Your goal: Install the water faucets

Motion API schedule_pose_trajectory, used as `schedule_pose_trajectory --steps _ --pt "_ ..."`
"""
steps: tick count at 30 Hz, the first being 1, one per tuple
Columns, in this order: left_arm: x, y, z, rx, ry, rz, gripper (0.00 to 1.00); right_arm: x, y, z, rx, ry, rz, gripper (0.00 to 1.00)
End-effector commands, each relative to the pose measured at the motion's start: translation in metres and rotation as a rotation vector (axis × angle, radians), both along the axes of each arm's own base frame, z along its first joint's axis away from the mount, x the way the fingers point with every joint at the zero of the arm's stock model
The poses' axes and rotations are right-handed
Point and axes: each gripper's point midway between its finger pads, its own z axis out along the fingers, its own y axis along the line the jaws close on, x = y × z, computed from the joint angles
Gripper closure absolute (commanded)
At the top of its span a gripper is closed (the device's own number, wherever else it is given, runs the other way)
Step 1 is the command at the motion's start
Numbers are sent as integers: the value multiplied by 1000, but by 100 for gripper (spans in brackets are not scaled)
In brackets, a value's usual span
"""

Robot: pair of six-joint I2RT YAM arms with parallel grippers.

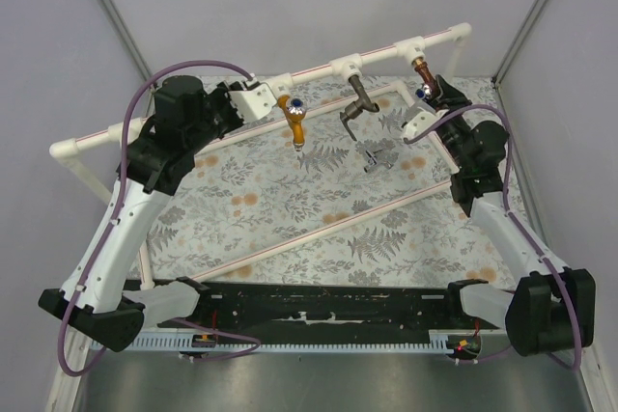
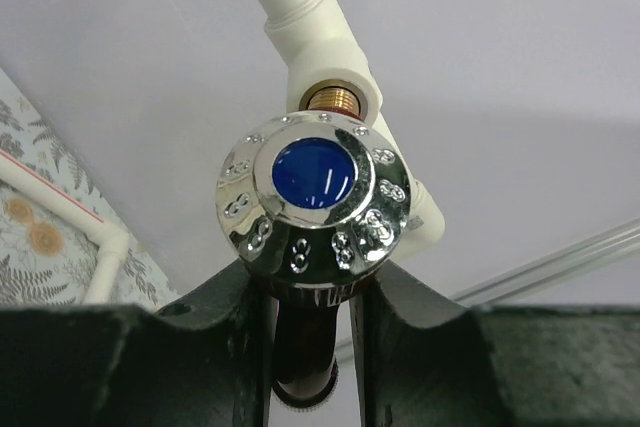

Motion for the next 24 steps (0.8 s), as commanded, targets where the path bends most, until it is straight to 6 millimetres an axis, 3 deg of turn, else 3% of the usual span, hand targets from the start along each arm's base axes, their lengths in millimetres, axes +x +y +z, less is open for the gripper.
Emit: schedule_pose_trajectory --steps 1,4,24 --pt "-17 -14 -6 -149 100 -18 98 0 2 6 -161 36 -40 100" --pt "-19 -17 -7 -154 111 -32 98 -4 3 16 -110 77 -26 100" --pt "-28 -26 -17 -189 166 -70 98 15 15 13 313 328 52 100"
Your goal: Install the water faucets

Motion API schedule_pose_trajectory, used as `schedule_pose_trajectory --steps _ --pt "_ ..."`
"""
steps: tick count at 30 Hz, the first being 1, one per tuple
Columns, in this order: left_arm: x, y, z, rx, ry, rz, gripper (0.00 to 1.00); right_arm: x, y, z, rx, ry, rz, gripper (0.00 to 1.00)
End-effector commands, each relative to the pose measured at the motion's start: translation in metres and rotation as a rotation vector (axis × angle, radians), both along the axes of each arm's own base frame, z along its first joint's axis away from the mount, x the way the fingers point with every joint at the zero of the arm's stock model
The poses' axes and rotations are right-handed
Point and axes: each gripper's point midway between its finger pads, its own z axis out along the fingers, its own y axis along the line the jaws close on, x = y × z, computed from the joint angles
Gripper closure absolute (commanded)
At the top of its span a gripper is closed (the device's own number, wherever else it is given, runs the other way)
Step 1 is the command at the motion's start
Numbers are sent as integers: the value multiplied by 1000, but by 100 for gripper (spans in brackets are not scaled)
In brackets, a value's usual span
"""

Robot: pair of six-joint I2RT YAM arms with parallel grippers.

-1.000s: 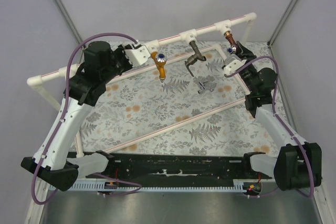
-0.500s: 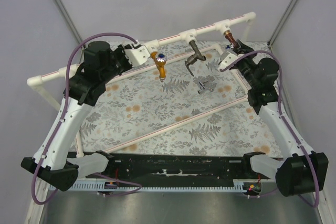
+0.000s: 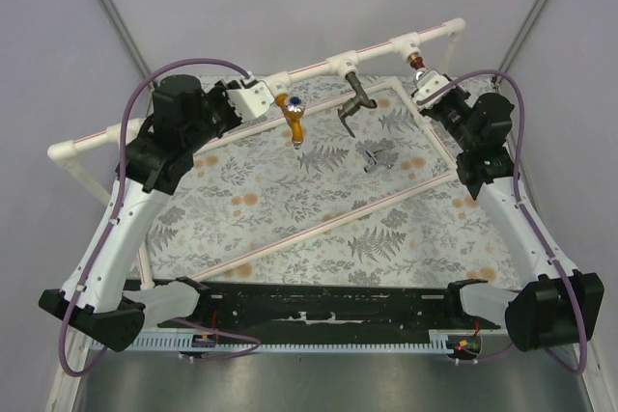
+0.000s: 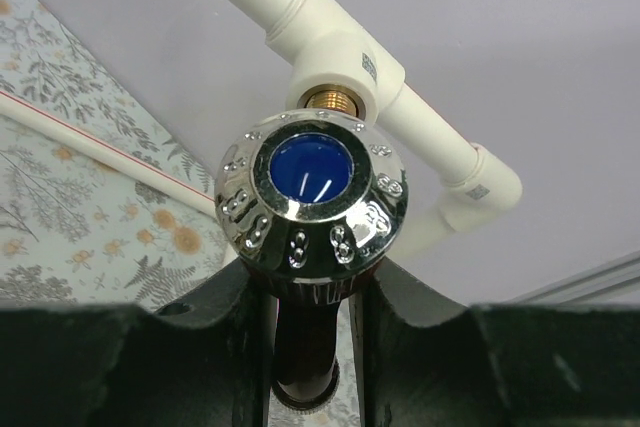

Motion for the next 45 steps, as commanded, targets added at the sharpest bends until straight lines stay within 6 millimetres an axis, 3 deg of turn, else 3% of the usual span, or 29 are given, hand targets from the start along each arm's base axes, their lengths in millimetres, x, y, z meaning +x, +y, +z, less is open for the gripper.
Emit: schedule_pose_trajectory --steps 1,8,18,25,30,38,44,45 --pt "-29 -28 -16 -184 162 -77 98 9 4 4 155 57 -2 100" --pt "-32 -33 -14 -194 164 -103 98 15 8 -5 319 100 -1 100" --pt "-34 -31 -16 -183 161 -102 98 16 -2 8 667 213 23 100" --pt "-33 -31 -17 -184 164 -96 98 20 -16 6 911 349 54 100" --pt "-33 -31 -17 -181 162 -99 98 21 -15 10 965 400 82 100" --pt "-35 -32 -15 -187 161 -107 98 18 -12 18 829 321 128 100" --pt "-36 -34 -13 -194 163 -116 98 16 -10 15 492 142 106 100" --pt "-37 -34 -13 -195 164 -117 98 13 0 16 432 109 122 100"
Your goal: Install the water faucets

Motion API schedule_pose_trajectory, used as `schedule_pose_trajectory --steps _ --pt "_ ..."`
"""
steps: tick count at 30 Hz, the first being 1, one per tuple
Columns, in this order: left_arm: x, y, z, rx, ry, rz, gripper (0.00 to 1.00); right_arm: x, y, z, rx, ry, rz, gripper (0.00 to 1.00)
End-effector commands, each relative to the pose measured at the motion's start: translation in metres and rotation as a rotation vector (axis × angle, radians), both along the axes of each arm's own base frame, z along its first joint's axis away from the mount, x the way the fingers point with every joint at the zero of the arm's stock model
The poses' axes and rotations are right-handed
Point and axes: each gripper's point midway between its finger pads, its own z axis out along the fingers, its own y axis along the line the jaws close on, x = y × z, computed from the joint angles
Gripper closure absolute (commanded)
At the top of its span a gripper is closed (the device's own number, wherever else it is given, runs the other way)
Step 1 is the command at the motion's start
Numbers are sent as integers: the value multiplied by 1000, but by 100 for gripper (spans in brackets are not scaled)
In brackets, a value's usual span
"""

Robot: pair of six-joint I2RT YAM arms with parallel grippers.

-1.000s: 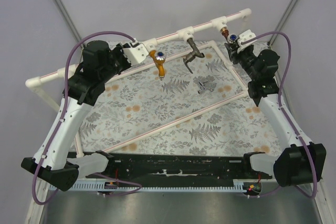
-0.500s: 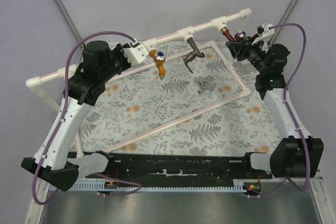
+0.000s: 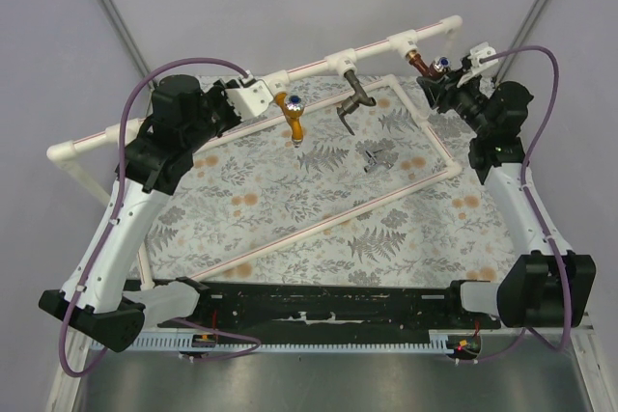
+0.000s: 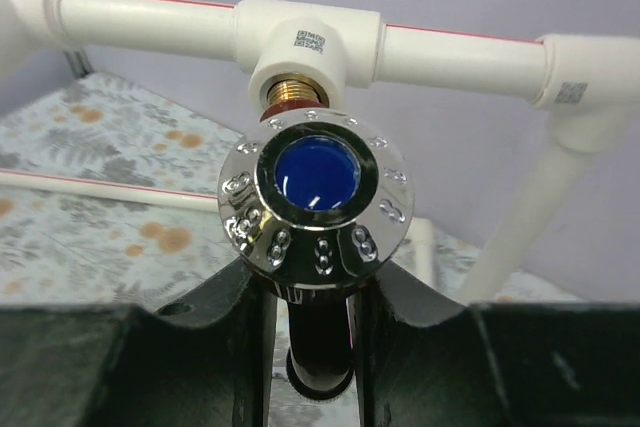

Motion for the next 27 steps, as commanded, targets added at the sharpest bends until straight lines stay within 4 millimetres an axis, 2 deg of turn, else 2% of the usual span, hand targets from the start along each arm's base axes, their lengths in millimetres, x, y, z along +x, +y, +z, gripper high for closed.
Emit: schedule_pose_trajectory --steps 1,6,9,10,13,15,17,21,27 --pt "-38 -35 -12 -187 165 -126 98 1 1 24 -289 -273 -70 100" --pt "-41 -37 -8 -195 164 -139 98 -7 9 37 -501 -420 -101 100" --pt "-43 -40 -5 -208 167 -153 98 -9 15 38 -581 -459 -120 100" --pt "-42 -41 -3 -211 164 -155 94 -9 16 38 -586 -458 -123 100" --pt "-40 -41 11 -223 140 -149 58 -7 15 32 -577 -438 -128 100" --pt "-38 -41 20 -220 124 -150 37 -7 15 32 -566 -436 -131 100" --pt "-35 -43 27 -209 112 -156 26 -6 15 30 -559 -430 -129 100" --pt "-23 -44 31 -164 91 -138 19 -7 15 34 -561 -443 -130 100" --pt "14 -28 4 14 86 -24 9 -7 16 36 -564 -449 -125 100"
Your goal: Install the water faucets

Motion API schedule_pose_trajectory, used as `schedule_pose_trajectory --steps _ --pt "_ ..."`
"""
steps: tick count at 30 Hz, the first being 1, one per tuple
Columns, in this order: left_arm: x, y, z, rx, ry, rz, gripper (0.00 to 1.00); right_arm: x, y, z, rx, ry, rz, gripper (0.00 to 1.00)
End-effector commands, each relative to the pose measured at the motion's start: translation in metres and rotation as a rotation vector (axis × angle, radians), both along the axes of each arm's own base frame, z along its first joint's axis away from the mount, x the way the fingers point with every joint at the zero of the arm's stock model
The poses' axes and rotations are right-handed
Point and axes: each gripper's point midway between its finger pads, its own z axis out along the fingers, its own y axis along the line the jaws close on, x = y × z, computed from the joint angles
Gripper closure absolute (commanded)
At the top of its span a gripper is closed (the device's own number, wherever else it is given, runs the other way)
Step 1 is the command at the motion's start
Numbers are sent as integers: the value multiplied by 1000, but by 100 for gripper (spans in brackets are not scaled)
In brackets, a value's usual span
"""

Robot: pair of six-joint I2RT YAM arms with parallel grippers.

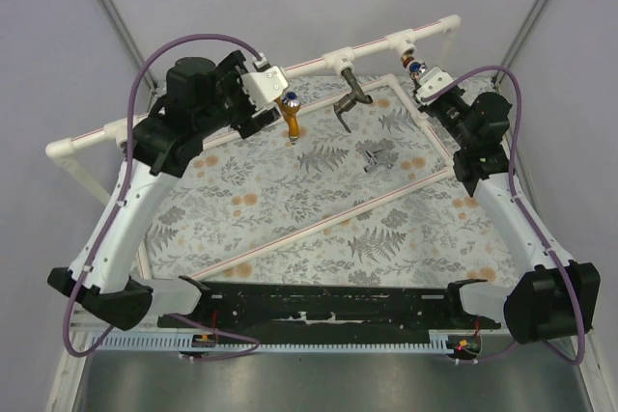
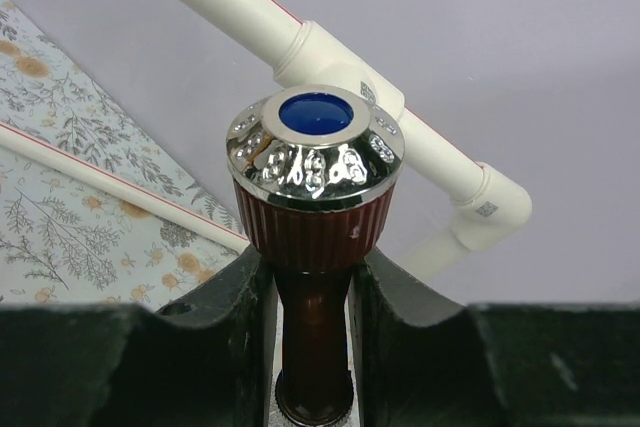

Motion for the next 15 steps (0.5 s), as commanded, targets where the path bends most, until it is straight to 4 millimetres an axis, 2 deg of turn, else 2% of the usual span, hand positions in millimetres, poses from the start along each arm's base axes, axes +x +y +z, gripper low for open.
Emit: schedule_pose_trajectory --steps 1,5,8,9,15 --pt "26 14 -22 152 10 89 8 -1 1 21 -4 -77 3 100" --pt "47 25 -33 235 -6 167 9 -2 2 23 -22 -94 4 100" --pt "52 24 -39 251 2 172 20 -2 2 25 -65 -120 4 100" --pt "52 23 -40 248 5 166 26 -2 1 24 -85 -131 3 100" --pt "48 23 -44 244 20 155 81 -4 -7 34 -129 -221 -51 100"
